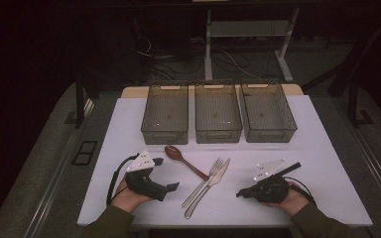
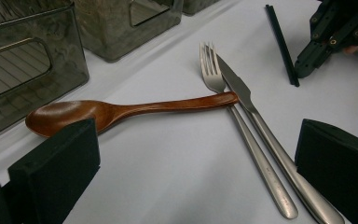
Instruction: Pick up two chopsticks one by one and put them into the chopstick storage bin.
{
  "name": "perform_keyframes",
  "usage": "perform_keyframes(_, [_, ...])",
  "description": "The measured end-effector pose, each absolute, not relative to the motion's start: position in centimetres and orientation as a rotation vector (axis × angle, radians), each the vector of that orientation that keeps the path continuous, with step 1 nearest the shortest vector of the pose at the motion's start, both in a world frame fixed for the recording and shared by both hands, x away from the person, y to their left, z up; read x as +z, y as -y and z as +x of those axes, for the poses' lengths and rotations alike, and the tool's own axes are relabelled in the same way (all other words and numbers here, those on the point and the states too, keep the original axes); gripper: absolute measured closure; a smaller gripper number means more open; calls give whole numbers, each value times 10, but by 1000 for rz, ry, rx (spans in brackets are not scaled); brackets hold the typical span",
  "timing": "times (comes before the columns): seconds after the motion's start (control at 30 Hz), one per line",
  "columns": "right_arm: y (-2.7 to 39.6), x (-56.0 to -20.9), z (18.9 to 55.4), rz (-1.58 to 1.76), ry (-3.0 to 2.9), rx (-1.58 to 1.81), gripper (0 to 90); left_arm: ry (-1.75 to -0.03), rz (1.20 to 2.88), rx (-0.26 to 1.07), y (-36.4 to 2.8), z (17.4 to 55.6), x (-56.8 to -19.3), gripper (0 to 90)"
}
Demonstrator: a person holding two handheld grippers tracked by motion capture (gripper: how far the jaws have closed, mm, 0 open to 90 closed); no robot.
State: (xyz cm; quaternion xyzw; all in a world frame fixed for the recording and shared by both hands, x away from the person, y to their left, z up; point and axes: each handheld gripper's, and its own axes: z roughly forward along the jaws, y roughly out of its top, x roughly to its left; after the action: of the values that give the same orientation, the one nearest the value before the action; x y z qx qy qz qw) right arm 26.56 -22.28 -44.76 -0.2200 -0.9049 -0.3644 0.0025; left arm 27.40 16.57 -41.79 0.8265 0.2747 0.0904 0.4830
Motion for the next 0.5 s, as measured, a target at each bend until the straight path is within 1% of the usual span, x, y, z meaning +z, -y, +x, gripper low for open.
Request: perform_keyframes(0.5, [211,-448,281,-711,2860,-1156,900,-667,2013,218,-166,274,-418,0])
